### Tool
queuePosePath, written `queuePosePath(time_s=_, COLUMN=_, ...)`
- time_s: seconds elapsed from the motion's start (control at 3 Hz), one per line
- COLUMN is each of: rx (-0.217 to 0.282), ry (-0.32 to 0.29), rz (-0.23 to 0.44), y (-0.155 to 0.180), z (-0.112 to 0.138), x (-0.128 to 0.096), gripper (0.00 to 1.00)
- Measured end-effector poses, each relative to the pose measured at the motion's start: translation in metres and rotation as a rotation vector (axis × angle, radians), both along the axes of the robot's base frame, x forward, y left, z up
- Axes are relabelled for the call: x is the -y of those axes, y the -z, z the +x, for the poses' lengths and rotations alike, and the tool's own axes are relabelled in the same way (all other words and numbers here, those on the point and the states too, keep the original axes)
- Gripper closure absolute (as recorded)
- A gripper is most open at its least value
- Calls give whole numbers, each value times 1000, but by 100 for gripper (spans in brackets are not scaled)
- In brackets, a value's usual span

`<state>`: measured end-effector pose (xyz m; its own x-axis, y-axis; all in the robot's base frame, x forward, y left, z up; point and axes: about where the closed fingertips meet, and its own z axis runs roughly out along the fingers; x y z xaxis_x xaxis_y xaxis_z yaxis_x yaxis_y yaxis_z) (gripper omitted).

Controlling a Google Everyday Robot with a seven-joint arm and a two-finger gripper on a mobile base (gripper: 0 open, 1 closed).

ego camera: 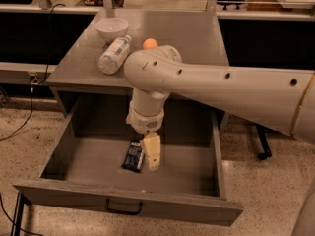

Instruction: Pick rxbar blueberry from top drawer and place on counter

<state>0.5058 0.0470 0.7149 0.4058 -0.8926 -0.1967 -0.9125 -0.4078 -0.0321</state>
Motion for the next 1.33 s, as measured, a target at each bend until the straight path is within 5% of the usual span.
queuePosePath(time_s=0.33, rx=0, ry=1, rz=0, y=0, z=0, x=1, gripper=0)
queuePosePath(time_s=0.67, rx=62, ry=-110, rz=-37, y=3, z=10, x=2, gripper=0)
queuePosePath(time_s=1.33, rx=237, ry=-524, rz=-132, y=4, z=34, x=9, gripper=0)
